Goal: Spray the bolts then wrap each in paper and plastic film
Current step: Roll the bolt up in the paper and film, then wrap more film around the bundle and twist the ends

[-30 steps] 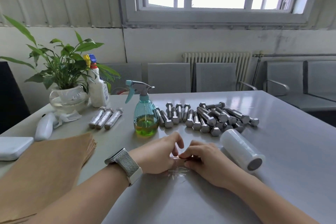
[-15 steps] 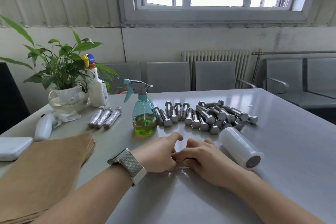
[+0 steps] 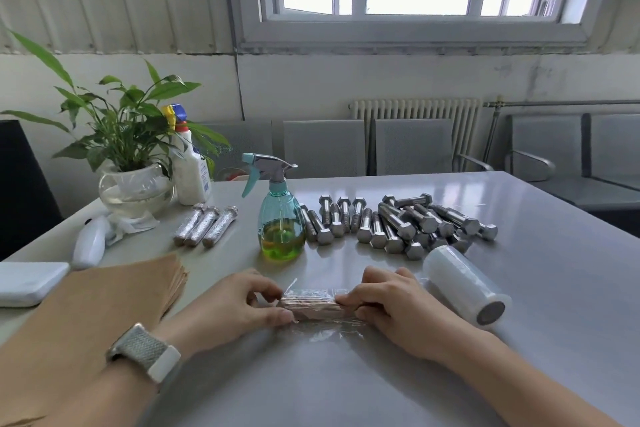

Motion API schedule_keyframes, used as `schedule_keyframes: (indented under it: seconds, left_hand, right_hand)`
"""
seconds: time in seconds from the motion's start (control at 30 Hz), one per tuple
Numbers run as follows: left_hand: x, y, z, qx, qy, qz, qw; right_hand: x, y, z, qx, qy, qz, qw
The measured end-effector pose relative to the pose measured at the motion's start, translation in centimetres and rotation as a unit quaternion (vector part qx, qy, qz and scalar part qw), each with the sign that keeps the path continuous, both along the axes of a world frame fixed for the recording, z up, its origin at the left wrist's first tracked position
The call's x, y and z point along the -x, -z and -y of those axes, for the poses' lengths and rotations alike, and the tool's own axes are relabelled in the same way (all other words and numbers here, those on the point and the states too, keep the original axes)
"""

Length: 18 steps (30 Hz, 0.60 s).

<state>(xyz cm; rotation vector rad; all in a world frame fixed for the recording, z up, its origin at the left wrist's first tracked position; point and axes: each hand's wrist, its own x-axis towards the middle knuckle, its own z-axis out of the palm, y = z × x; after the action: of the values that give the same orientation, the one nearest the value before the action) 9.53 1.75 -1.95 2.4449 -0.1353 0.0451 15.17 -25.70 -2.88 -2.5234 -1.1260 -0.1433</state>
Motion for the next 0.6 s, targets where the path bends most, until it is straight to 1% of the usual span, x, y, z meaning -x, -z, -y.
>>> schedule_keyframes:
  seconds: [0.1,0.2,0.23,0.27,0.3,0.33,0.37,0.4,0.47,0.53,0.6]
  left_hand:
    - [0.0,0.3,0.9,-0.038,-0.004,0.02,0.999]
    - [0.2,0.7,1.6,-0.147,-0.01,0.038,0.988]
    - [0.2,0.7,1.7,-0.159,-0.015,0.048,0.986]
    - [0.2,0.5,1.9,-0.135,-0.02,0.048,0.989]
    - [0.1,0.1,2.1,-0.077,-0.024,0.042,0.996]
    - [0.0,-0.3,2.4,0.0,-0.026,0.04,0.999]
    - [-0.2,-0.7,2.7,0.075,-0.026,0.043,0.996]
    - [-0.4,-1.0,3.1,0.128,-0.025,0.057,0.99]
    - [-1.0,-1.4,4.3,0.184,-0.013,0.097,0.978]
    - [-1.8,-1.6,6.5,0.256,0.017,0.128,0.958]
    - [-2.6,-1.6,9.2,0.303,0.033,0.154,0.94]
  right_hand:
    - [0.1,-0.2,-0.1,0.001,0.002,-0.001,1.0]
    - [0.3,-0.2,0.0,-0.003,0.005,-0.003,1.0]
    - [0.3,-0.2,0.0,-0.006,0.005,-0.003,1.0]
    - [0.3,-0.3,0.0,-0.009,0.005,-0.004,1.0]
    - [0.3,-0.3,0.0,-0.015,0.008,-0.005,1.0]
    - [0.3,-0.3,0.1,-0.024,0.012,-0.007,1.0]
    - [0.3,-0.3,0.3,-0.035,0.017,-0.009,0.999]
    - [0.4,-0.3,0.3,-0.046,0.019,-0.011,0.999]
    - [0.4,-0.4,0.5,-0.062,0.02,-0.015,0.998]
    - [0.5,-0.5,0.6,-0.077,0.024,-0.022,0.996]
    - [0.5,-0.6,0.8,-0.085,0.033,-0.028,0.995]
